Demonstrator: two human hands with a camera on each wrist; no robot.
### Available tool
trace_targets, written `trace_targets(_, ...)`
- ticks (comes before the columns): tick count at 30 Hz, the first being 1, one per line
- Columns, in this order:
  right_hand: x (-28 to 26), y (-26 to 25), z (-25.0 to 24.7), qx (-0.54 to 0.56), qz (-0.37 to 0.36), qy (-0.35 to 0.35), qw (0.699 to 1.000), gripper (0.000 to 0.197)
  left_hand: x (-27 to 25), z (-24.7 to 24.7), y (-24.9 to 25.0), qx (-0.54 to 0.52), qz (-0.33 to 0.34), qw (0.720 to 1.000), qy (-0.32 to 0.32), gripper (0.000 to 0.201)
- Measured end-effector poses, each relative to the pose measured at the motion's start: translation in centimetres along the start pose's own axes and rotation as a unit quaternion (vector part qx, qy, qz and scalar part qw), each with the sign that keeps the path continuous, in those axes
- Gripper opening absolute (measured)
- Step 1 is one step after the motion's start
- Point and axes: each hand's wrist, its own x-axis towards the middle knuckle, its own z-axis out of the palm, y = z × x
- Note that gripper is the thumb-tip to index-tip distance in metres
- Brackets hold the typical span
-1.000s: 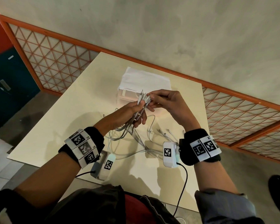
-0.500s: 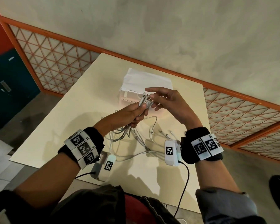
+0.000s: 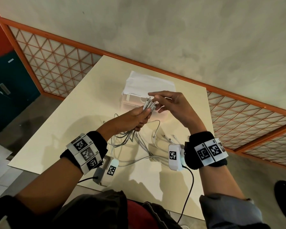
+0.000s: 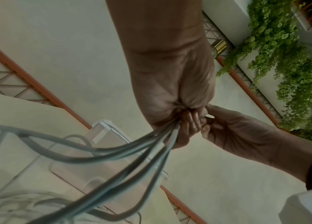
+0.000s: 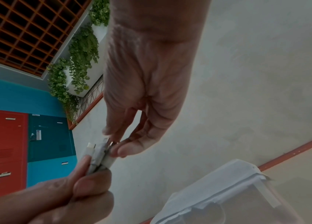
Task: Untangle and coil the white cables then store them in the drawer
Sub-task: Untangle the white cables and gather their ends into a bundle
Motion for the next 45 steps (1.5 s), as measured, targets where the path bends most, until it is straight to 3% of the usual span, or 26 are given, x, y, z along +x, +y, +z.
trace_targets(8, 0.6, -0.2, 0.3, -0.064, -0.026, 0.011, 0.998, 0.007, -0.1, 0.1, 0.2, 0.026, -0.013, 1.000, 0.002, 0.030)
trace_targets(12, 0.7, -0.1, 0.1, -0.081, -0.013, -0.010, 0.997, 0.012, -0.3, 0.2, 0.2, 0.020, -0.014, 1.000, 0.001, 0.027)
trace_targets(18, 0.7, -0.2, 0.2, -0.072, -0.026, -0.032, 0.997, 0.004, -0.4, 0.2, 0.2, 0.021, -0.008, 1.000, -0.005, 0.019)
trace_targets(25, 1.0, 0.1, 0.5, -0.074, 0.015, 0.007, 0.997, 0.015, -0.3, 0.0, 0.0, -0.021, -0.003, 1.000, -0.011, 0.026)
trace_targets(28, 0.7, 0.1, 0.9, -0.018, 0.019, 0.027, 0.999, 0.026, -0.1, -0.2, -0.1, -0.054, 0.019, 0.998, 0.004, 0.024)
trace_targets(30, 0.4, 0.5, 1.2, 0.022, 0.044, 0.000, 0.999, 0.042, 0.0, -0.4, 0.1, -0.097, 0.030, 0.995, 0.022, 0.023)
trace_targets(33, 0.1, 1.1, 2.0, -0.001, 0.111, -0.122, 0.986, 0.060, 0.1, -0.6, 0.6, -0.115, 0.055, 0.991, 0.049, 0.026)
trace_targets(36, 0.2, 1.5, 3.5, -0.082, 0.133, -0.218, 0.963, 0.055, 0.3, -0.7, 1.3, -0.146, 0.093, 0.985, 0.028, 0.026)
trace_targets(39, -0.2, 1.6, 4.9, -0.014, 0.129, -0.219, 0.967, 0.012, 0.3, -0.8, 2.0, -0.193, 0.121, 0.973, 0.026, 0.025)
trace_targets(40, -0.3, 1.6, 5.2, 0.013, 0.121, -0.220, 0.968, 0.008, 0.3, -0.9, 2.2, -0.206, 0.131, 0.969, 0.035, 0.026)
trace_targets(42, -0.3, 1.6, 5.7, 0.035, 0.106, -0.212, 0.971, 0.026, 0.3, -1.7, 2.6, -0.233, 0.152, 0.958, 0.065, 0.027)
trace_targets(45, -0.2, 1.1, 5.8, 0.032, 0.095, -0.165, 0.981, 0.036, 0.3, -3.2, 2.7, -0.289, 0.180, 0.933, 0.118, 0.027)
